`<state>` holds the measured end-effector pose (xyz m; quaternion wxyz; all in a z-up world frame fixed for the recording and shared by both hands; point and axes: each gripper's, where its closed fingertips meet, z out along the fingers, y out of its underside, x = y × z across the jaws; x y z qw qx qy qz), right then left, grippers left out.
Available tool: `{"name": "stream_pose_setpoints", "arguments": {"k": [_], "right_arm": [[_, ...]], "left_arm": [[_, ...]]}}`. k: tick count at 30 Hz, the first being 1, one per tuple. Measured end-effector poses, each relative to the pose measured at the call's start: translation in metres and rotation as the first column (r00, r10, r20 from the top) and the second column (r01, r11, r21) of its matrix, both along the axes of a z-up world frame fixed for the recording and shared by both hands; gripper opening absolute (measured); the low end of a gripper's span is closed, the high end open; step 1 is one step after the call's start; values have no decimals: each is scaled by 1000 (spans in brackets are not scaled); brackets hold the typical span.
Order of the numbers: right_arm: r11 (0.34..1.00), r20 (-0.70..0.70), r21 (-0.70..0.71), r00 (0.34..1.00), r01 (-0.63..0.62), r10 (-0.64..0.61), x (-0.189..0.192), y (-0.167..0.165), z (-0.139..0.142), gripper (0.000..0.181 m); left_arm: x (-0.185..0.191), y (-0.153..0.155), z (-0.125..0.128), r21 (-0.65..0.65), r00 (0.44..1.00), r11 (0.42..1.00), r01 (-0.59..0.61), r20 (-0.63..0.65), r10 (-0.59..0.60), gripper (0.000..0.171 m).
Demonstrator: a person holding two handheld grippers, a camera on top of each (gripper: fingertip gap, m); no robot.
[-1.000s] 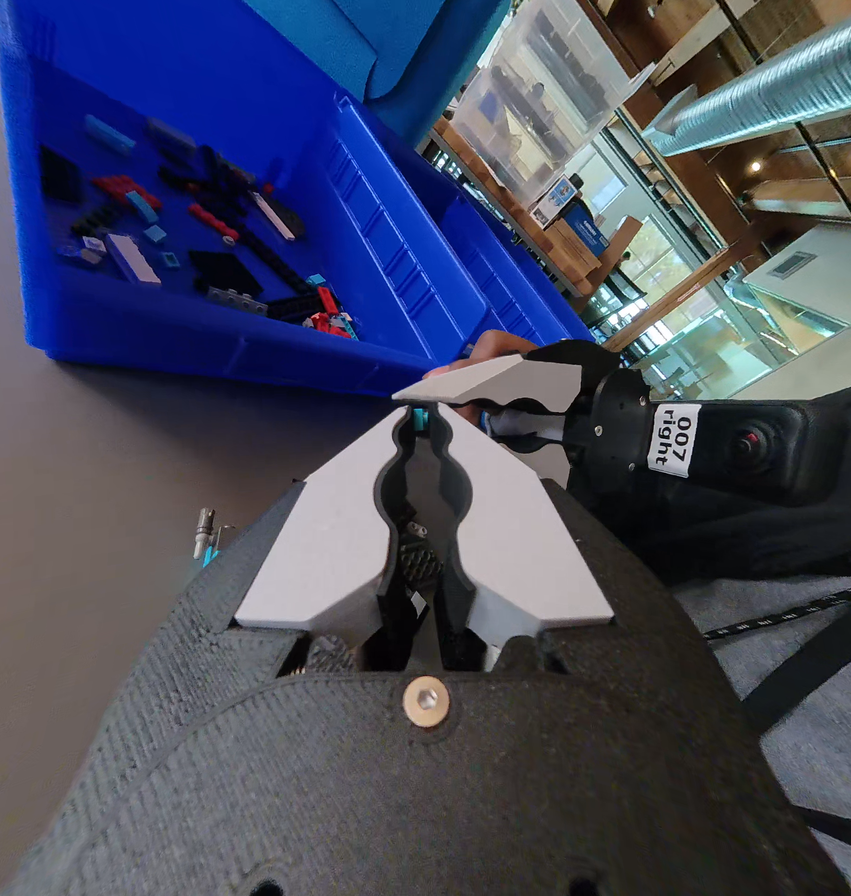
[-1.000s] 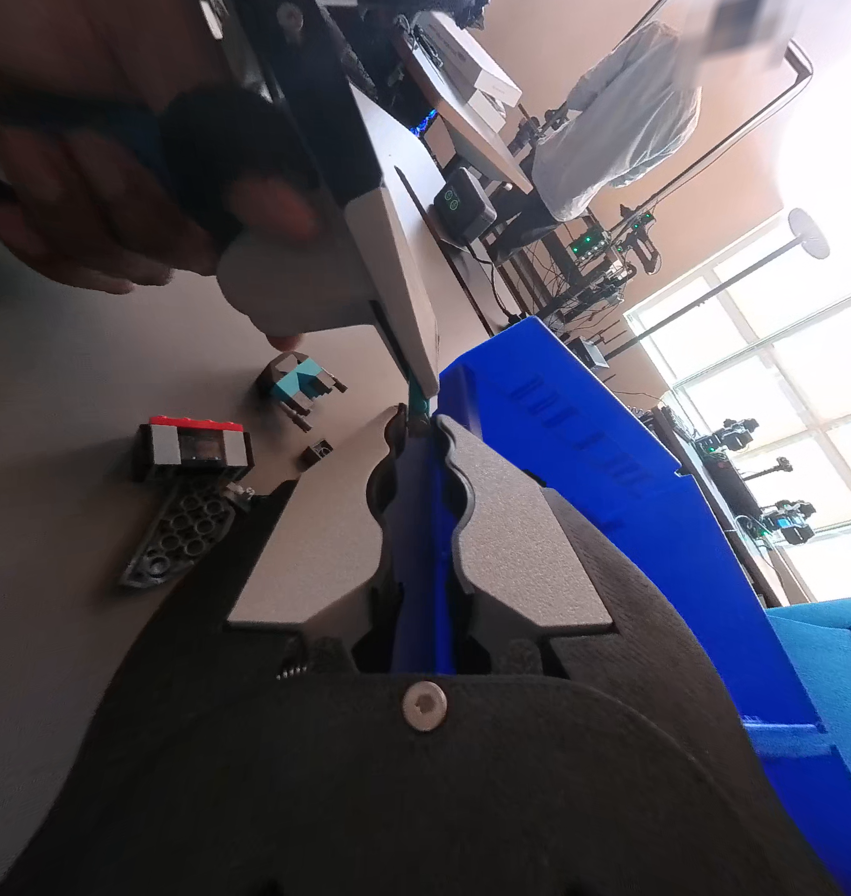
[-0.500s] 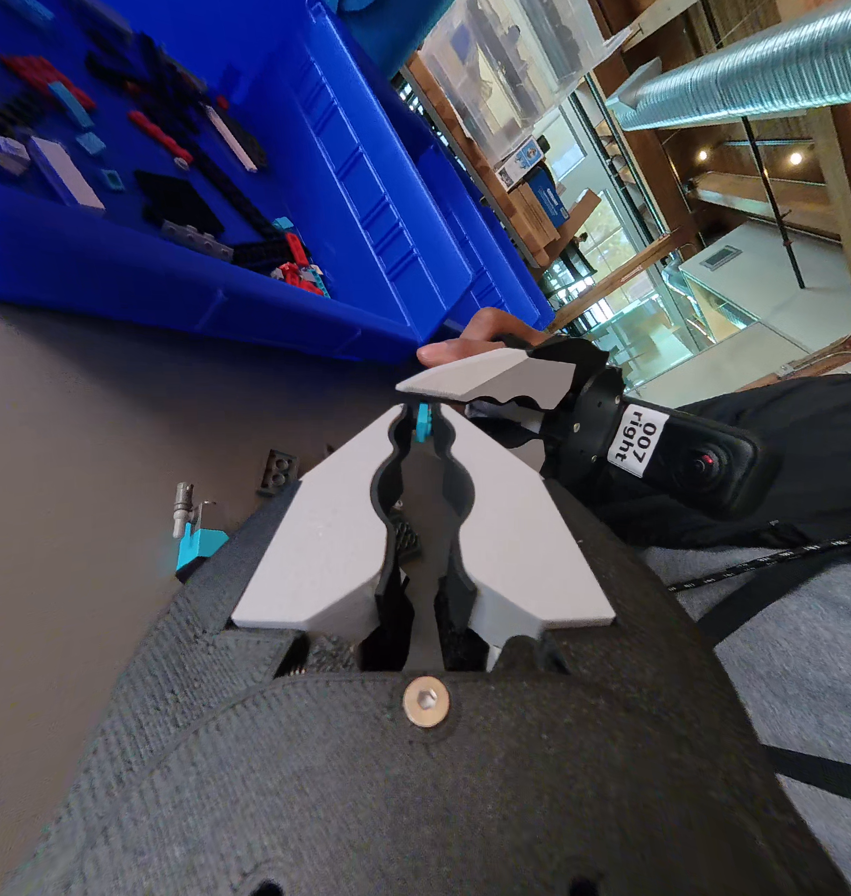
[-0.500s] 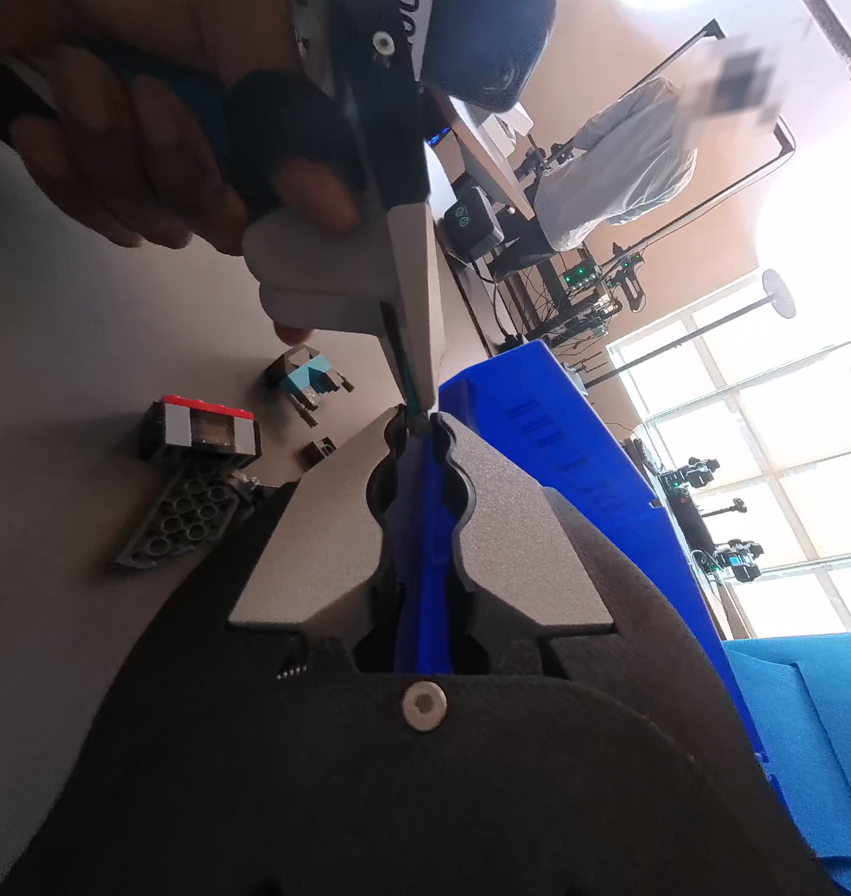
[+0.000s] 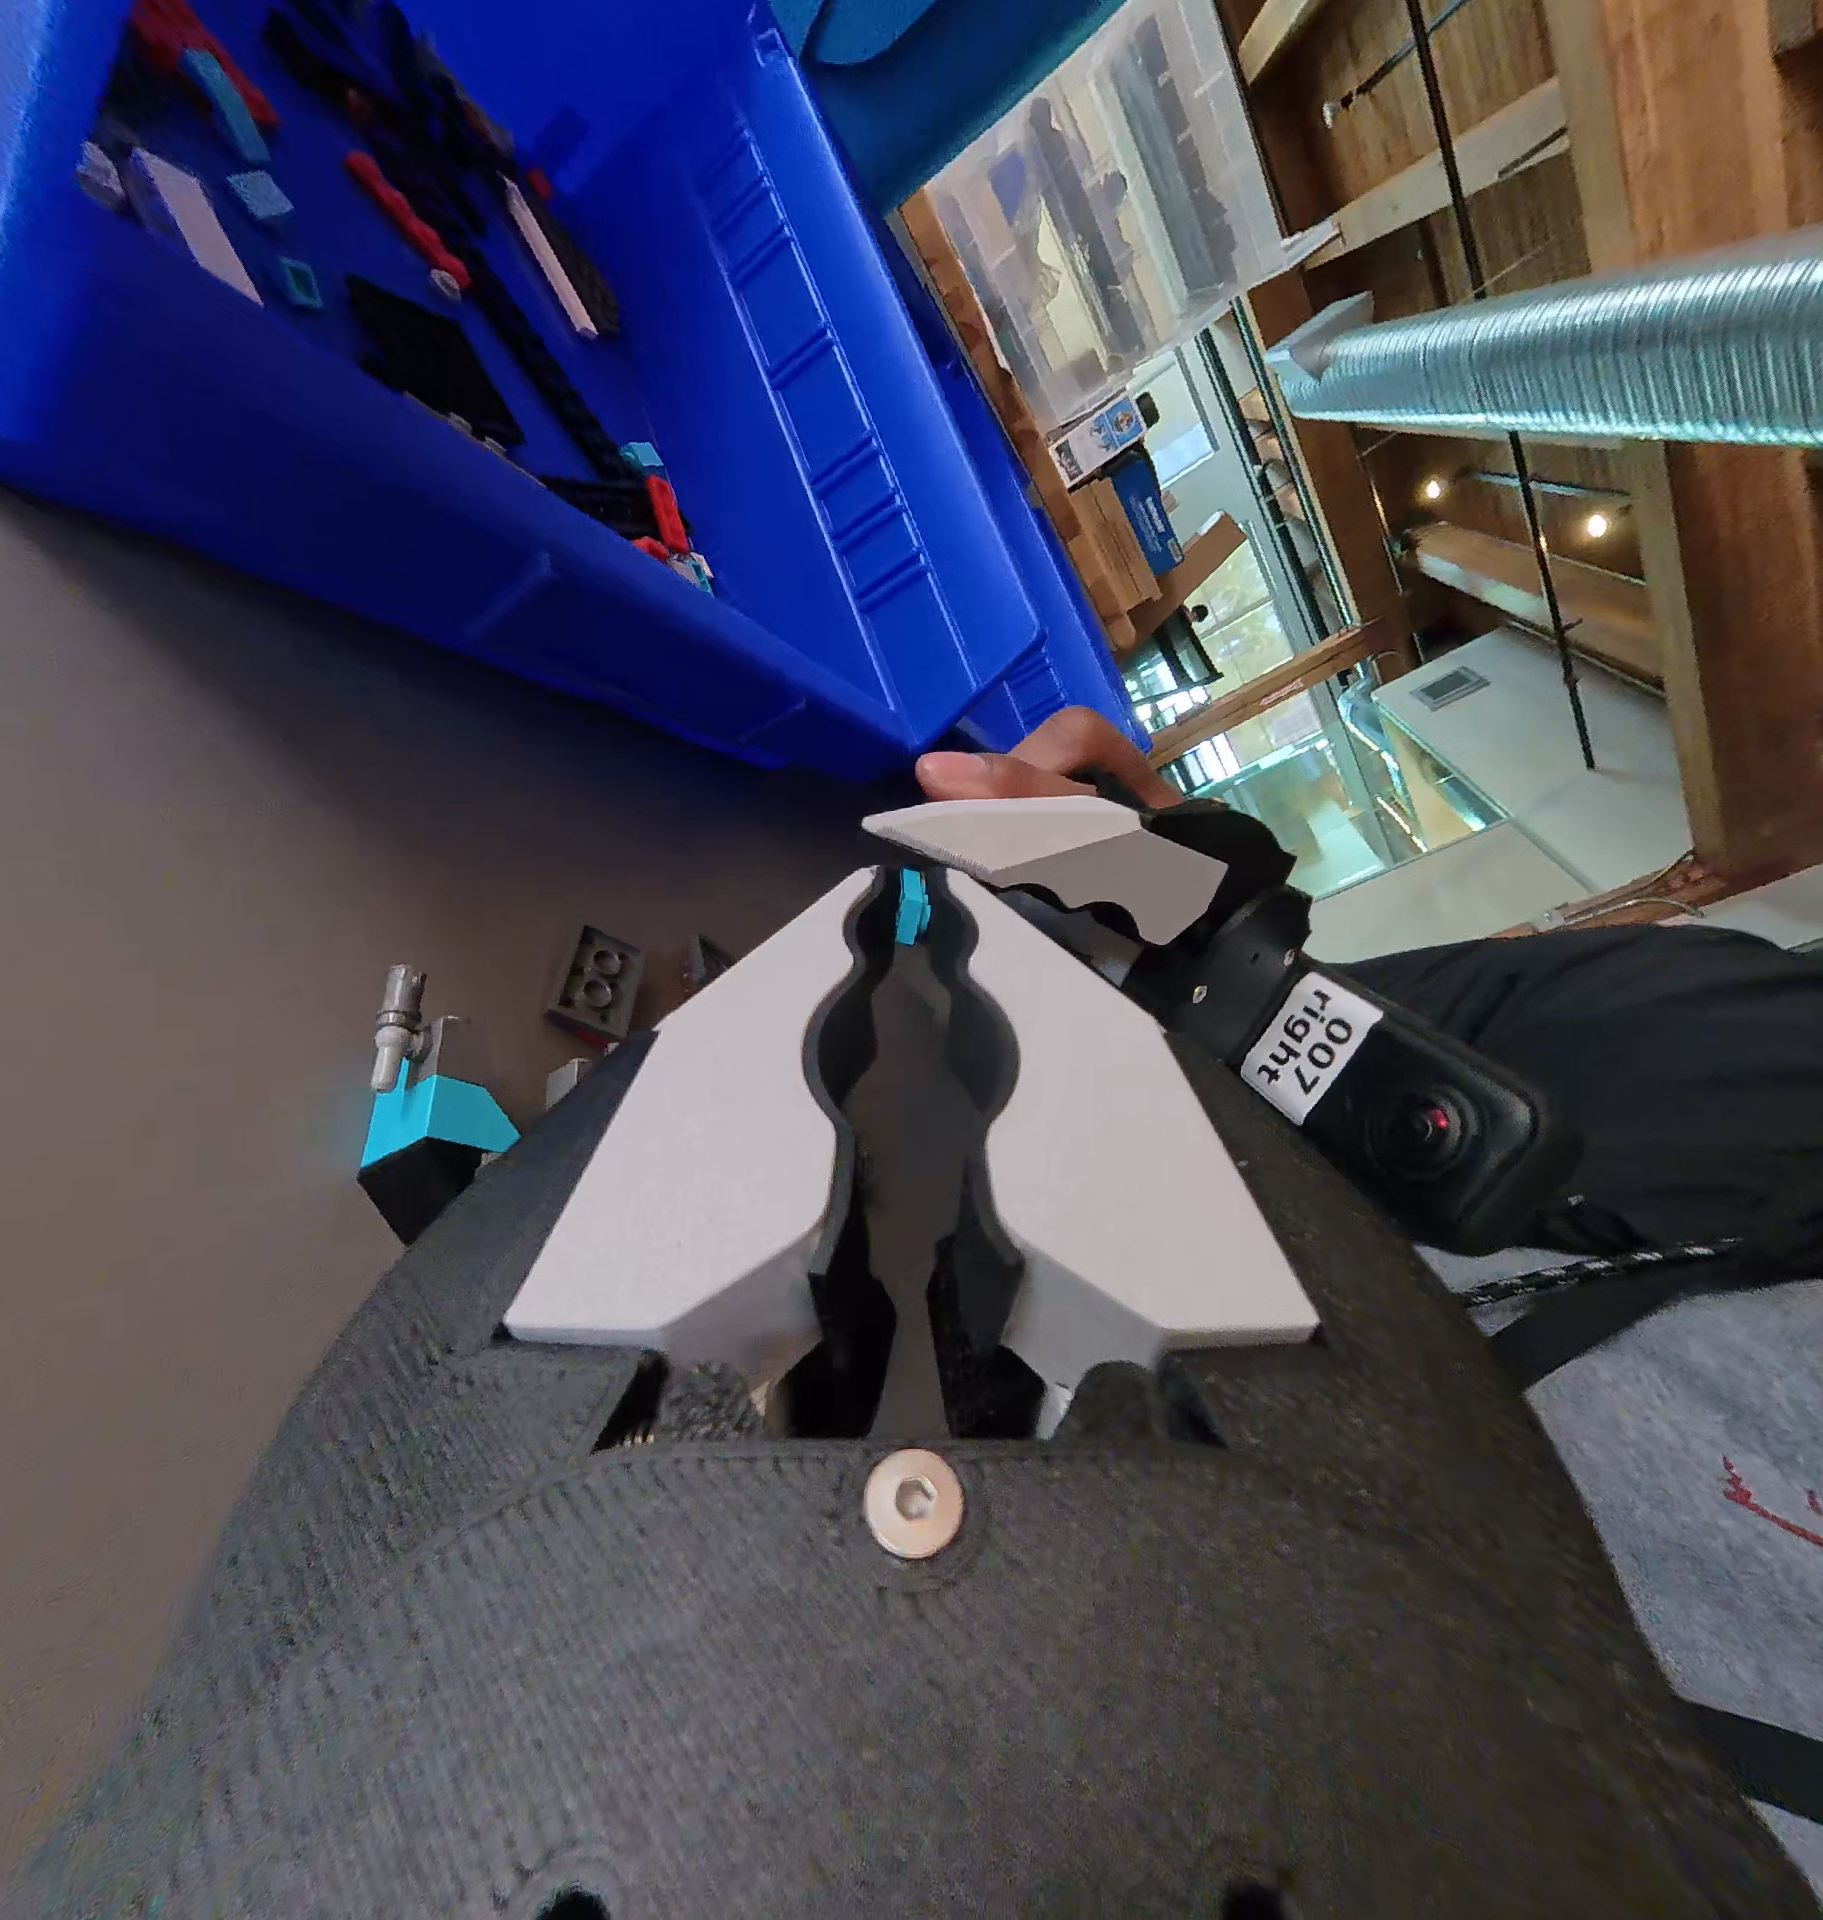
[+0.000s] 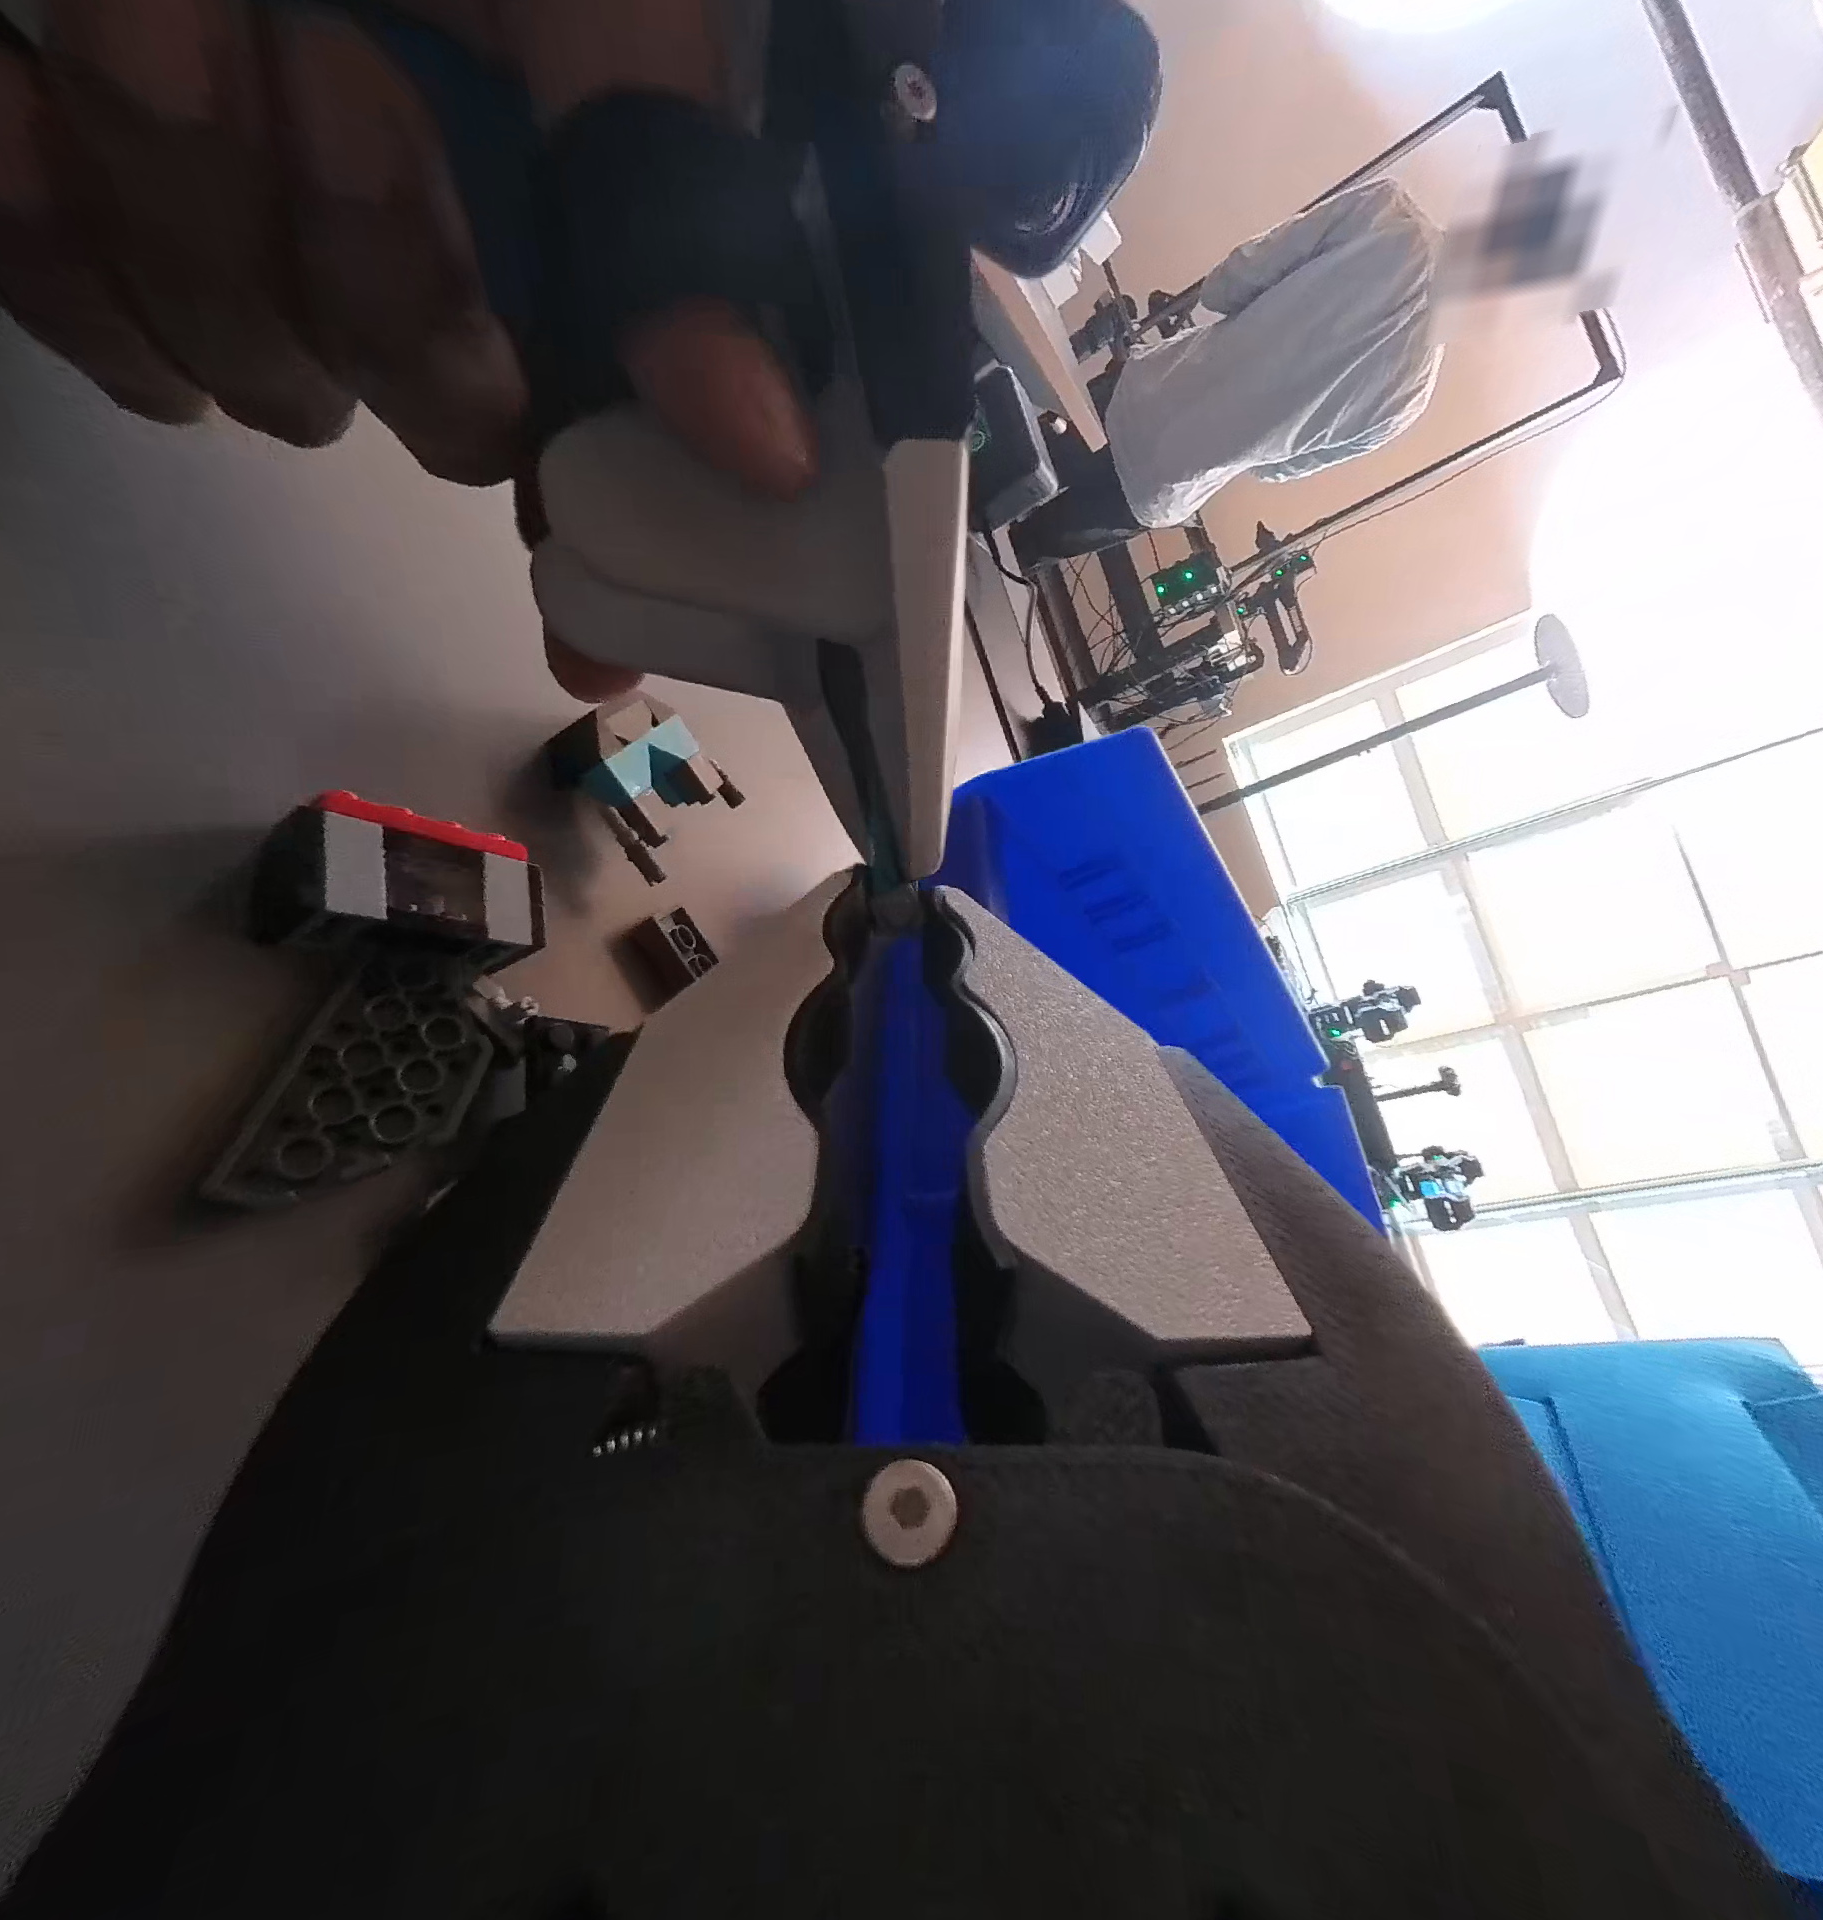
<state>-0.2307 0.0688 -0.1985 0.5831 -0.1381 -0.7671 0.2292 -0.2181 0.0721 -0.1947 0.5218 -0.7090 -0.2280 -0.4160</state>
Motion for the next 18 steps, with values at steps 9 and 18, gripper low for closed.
{"name": "stream_pose_setpoints", "arguments": {"k": [9, 18], "right_arm": [[989, -76, 145, 997, 19, -8, -1, 1, 1, 11], [986, -92, 165, 996, 16, -1, -1, 0, 1, 11]], "left_arm": [[-2, 0, 1, 16, 993, 1000, -18, 119, 16, 6], [-4, 0, 1, 36, 967, 999, -23, 255, 13, 6]]}}
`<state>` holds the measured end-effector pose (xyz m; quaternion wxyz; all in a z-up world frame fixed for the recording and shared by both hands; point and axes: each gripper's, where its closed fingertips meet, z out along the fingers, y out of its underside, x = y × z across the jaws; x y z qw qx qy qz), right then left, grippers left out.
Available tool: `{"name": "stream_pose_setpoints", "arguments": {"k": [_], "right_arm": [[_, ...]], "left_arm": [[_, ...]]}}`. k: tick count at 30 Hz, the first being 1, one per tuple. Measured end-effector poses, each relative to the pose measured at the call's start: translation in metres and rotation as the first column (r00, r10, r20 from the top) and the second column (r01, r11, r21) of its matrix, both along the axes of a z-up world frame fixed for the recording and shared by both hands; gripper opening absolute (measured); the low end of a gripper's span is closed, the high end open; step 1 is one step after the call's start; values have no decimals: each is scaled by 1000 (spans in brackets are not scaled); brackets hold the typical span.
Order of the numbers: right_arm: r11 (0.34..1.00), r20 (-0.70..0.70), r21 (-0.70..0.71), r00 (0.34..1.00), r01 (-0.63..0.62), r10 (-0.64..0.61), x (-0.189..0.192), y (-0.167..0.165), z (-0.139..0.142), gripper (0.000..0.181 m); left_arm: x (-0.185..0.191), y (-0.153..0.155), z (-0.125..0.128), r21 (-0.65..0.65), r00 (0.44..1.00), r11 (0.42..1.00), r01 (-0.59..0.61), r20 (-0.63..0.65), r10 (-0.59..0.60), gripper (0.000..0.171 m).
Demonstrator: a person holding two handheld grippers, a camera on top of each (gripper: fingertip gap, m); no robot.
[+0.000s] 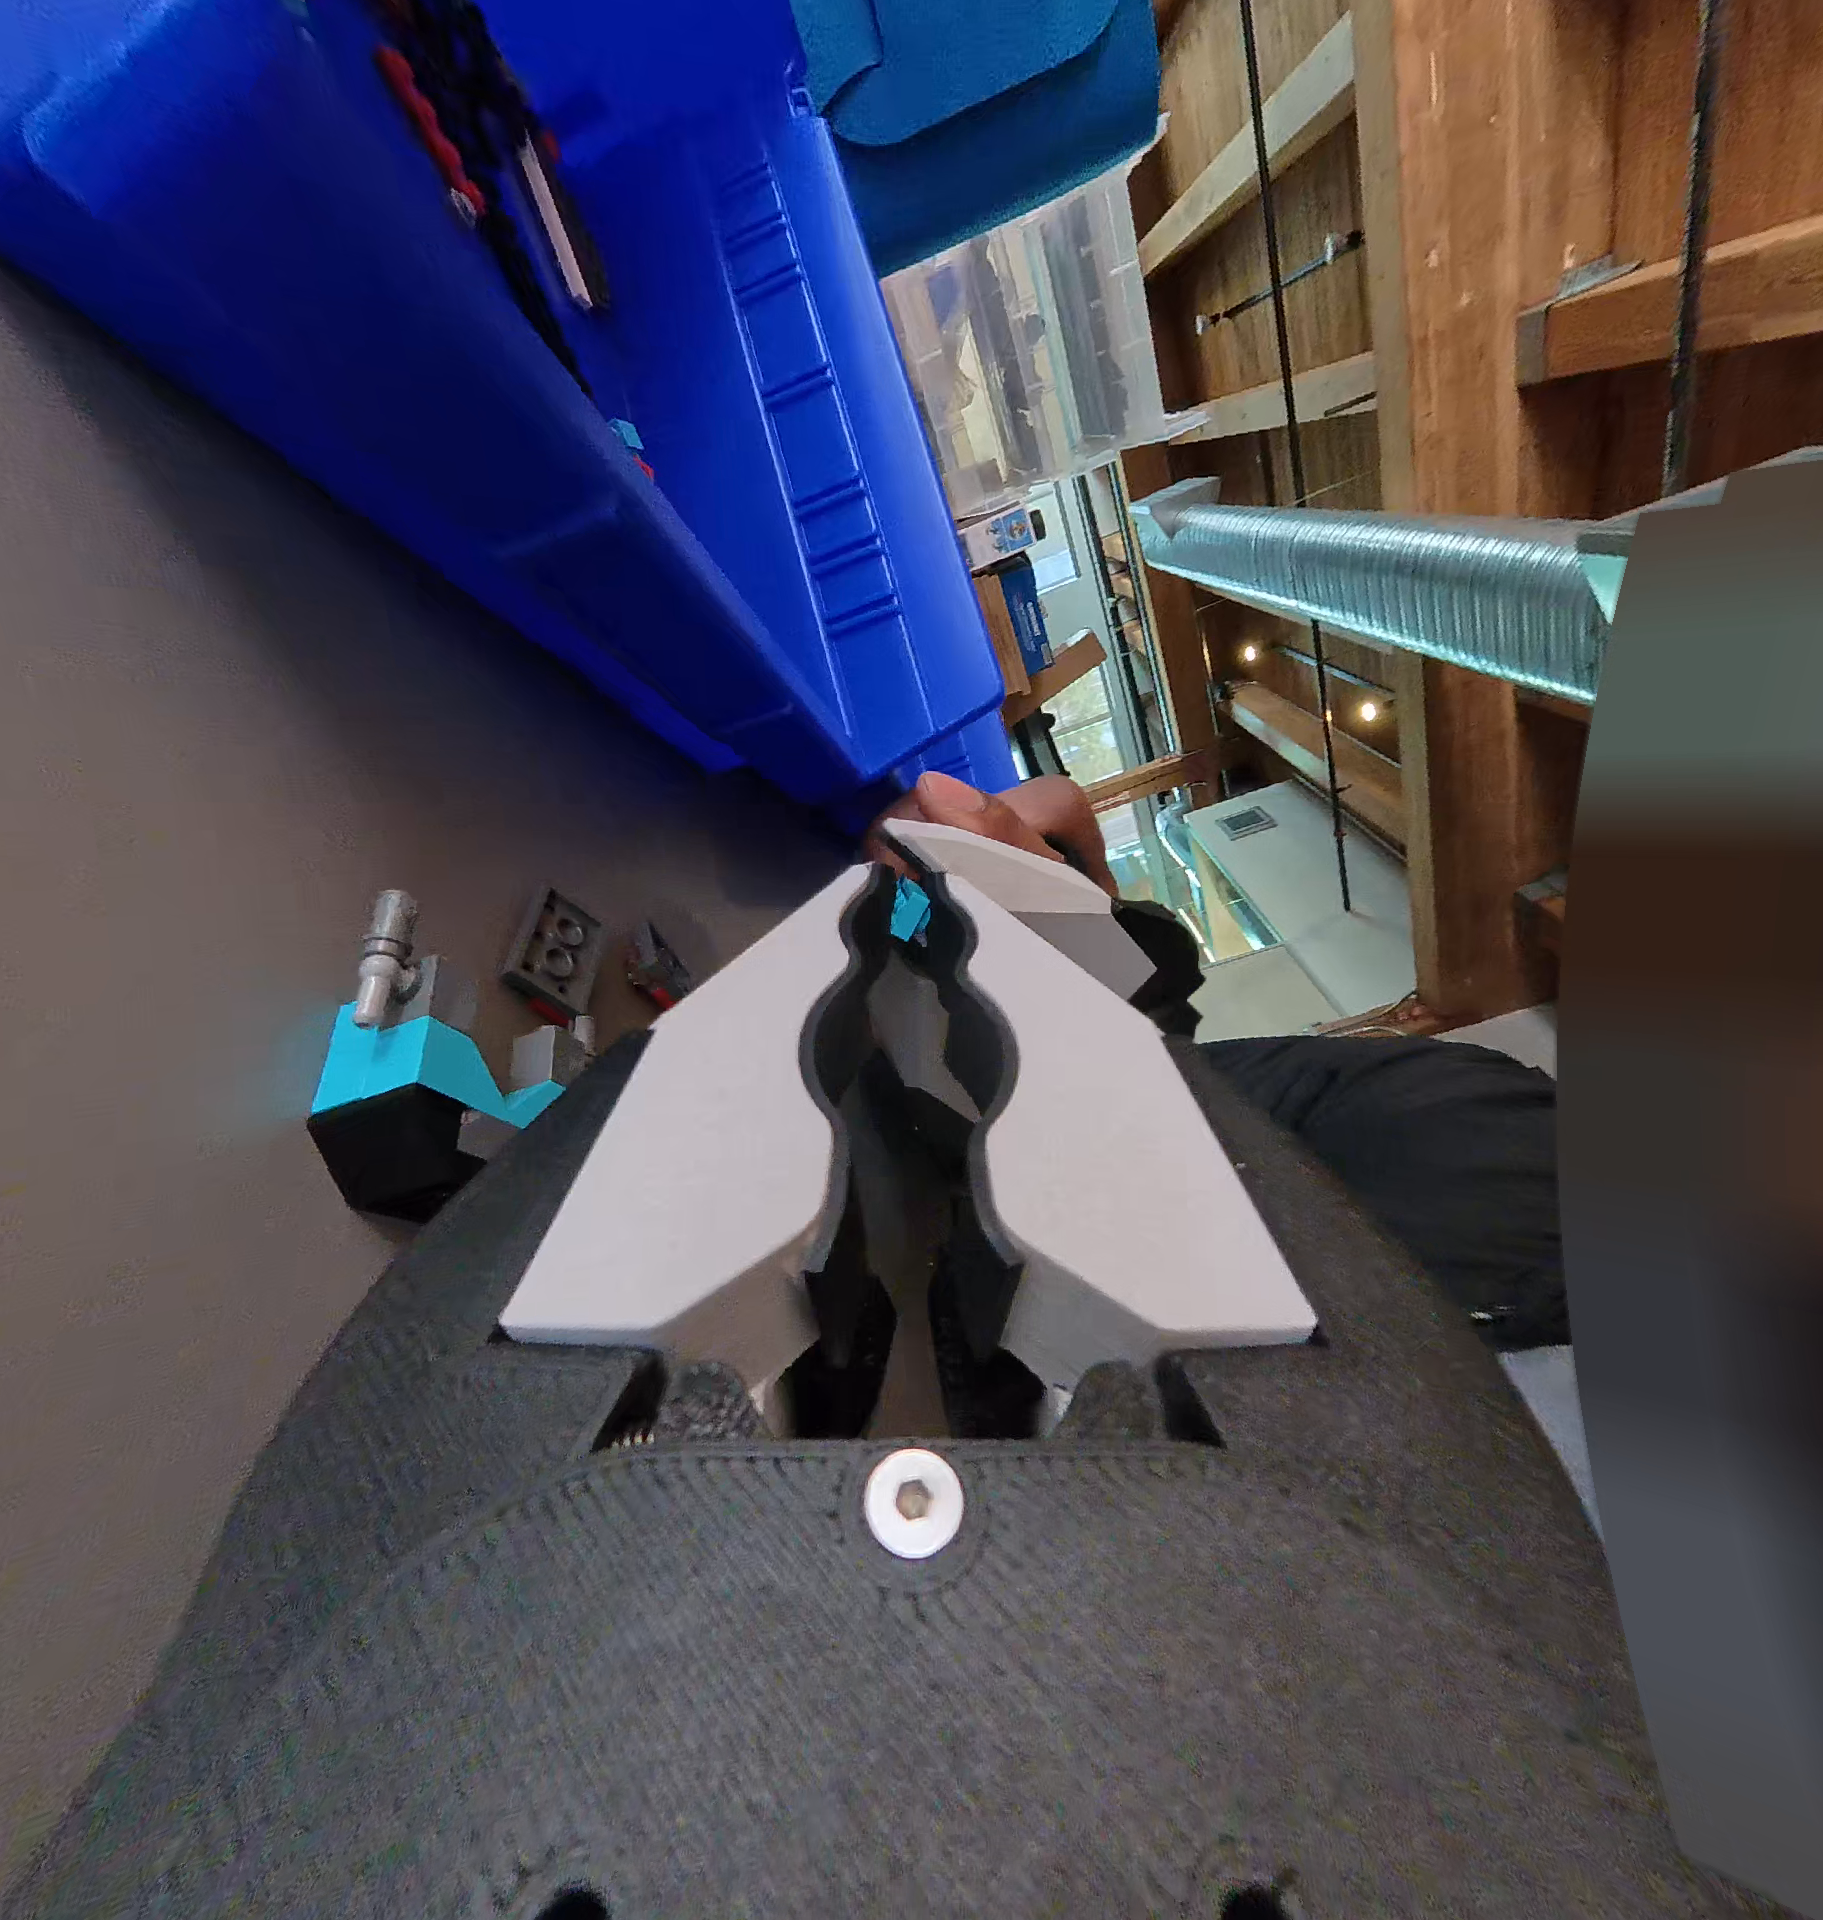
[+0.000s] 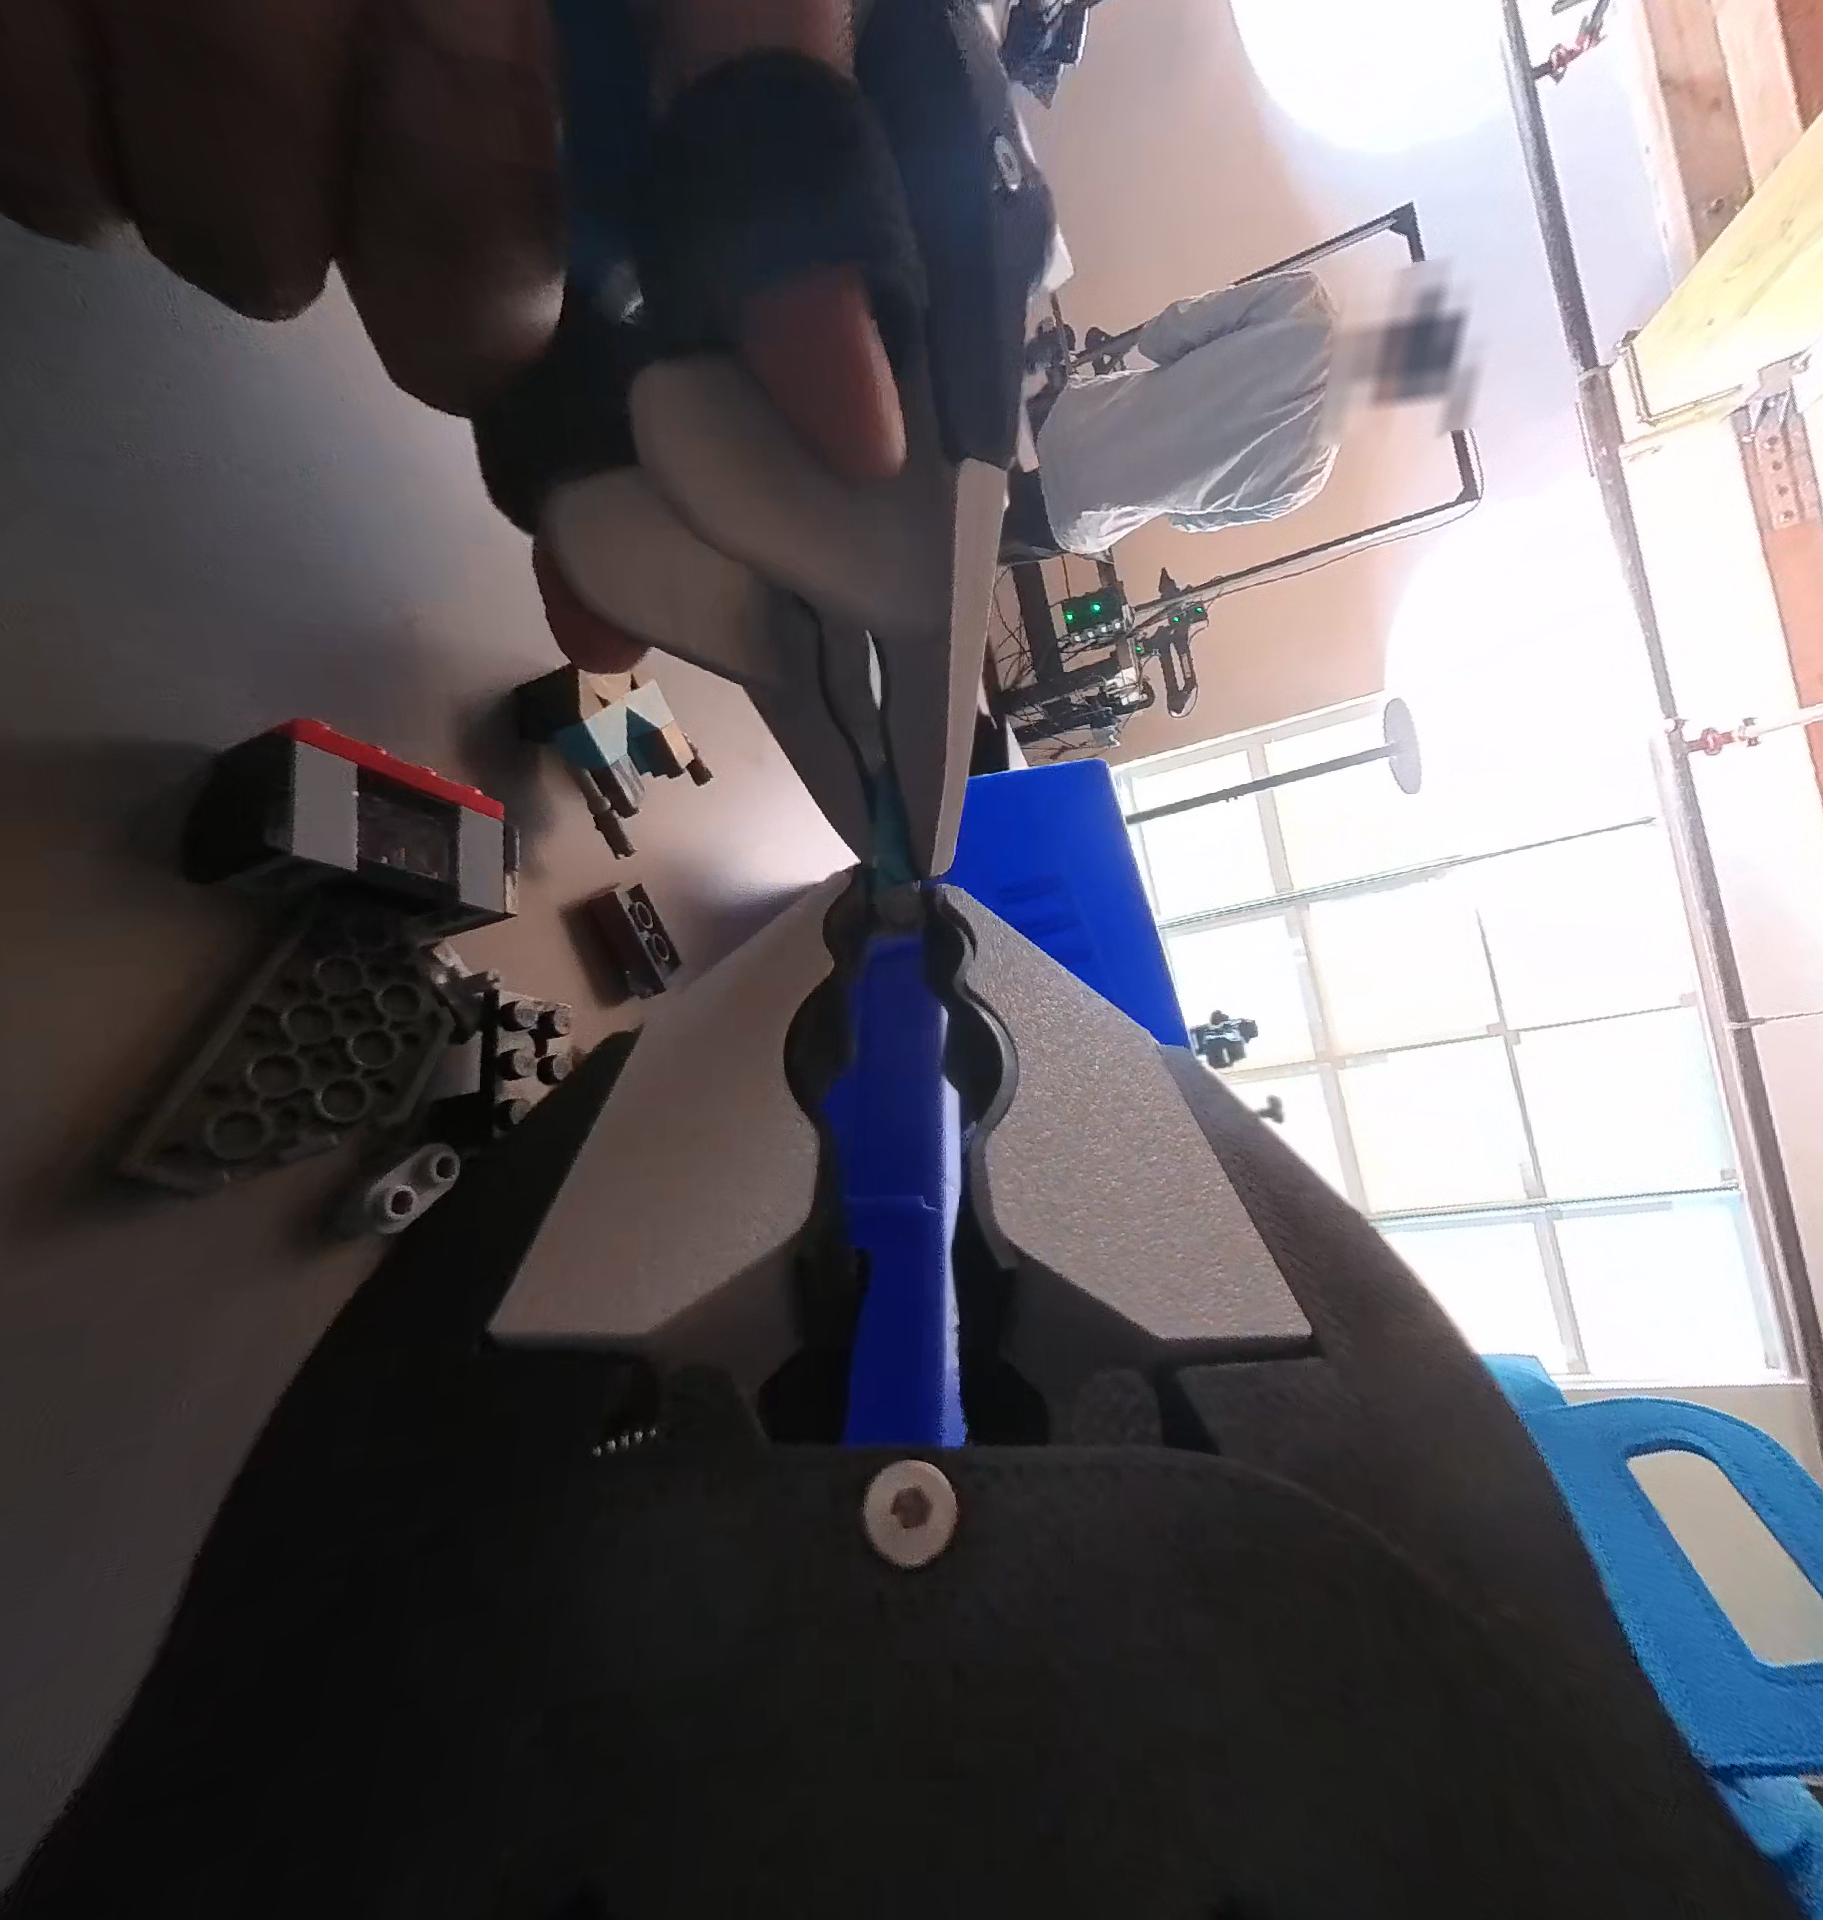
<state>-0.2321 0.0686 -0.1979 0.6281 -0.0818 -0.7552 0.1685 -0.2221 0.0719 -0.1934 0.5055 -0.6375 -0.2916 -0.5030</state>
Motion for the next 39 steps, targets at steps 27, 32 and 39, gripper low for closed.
{"name": "stream_pose_setpoints", "arguments": {"k": [27, 32, 39], "right_arm": [[862, 104, -500, 994, 87, -39, -2, 2, 25, 11], [900, 100, -433, 995, 54, -11, -2, -1, 21, 11], [927, 122, -375, 991, -5, 54, 0, -6, 15, 11]], "left_arm": [[-8, 3, 23, 94, 868, 987, -130, -470, 160, 5], [-8, 1, 19, 55, 884, 994, -94, -455, 109, 5], [-5, -3, 14, 22, 952, 1000, -4, -307, 10, 5]]}}
